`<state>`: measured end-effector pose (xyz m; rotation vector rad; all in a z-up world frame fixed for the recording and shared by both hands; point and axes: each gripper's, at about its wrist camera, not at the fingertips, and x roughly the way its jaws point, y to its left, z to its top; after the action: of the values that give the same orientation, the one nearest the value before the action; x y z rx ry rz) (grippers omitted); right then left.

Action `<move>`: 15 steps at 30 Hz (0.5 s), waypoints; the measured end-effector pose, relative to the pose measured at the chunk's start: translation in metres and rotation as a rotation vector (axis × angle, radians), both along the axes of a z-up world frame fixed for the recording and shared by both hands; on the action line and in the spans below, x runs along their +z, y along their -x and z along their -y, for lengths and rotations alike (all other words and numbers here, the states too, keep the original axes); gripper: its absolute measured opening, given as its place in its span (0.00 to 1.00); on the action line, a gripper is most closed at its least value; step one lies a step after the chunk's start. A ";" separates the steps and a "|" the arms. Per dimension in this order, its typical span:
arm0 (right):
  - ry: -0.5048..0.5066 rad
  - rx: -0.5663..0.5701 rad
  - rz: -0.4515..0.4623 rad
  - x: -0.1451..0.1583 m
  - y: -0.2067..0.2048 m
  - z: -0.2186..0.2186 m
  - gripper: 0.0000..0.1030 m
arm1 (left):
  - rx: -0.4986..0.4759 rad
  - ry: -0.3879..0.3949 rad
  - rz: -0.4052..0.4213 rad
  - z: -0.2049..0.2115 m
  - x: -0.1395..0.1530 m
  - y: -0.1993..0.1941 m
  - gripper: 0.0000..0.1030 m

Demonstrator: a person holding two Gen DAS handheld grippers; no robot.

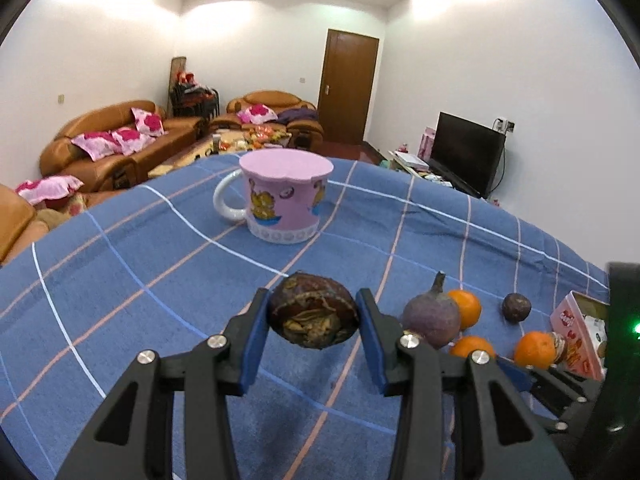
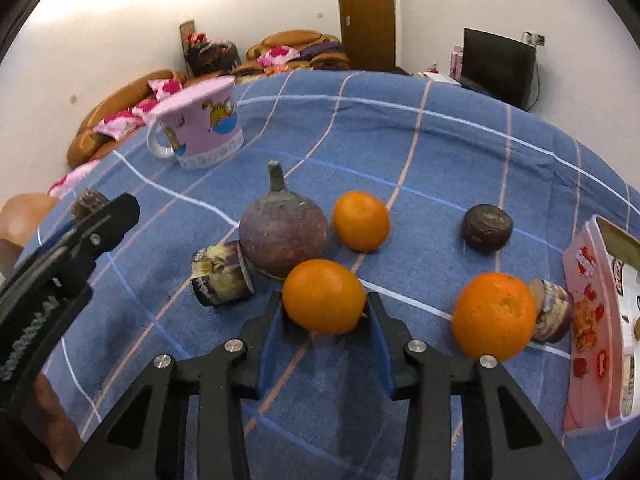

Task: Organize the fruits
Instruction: 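Grasp the dark brown round fruit with the left tool while the right tool grasps an orange, then carry the brown fruit and orange into the tin and open both tools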

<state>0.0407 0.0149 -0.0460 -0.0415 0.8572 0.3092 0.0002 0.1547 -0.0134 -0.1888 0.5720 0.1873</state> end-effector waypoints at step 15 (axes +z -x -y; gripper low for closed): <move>0.034 -0.166 0.367 0.047 0.059 0.048 0.41 | -0.038 -0.138 0.088 0.040 0.011 0.009 0.44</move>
<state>-0.0183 -0.0328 0.0014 -0.0567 0.4973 0.1243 -0.0089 0.1146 -0.0028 -0.0518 0.4729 0.1796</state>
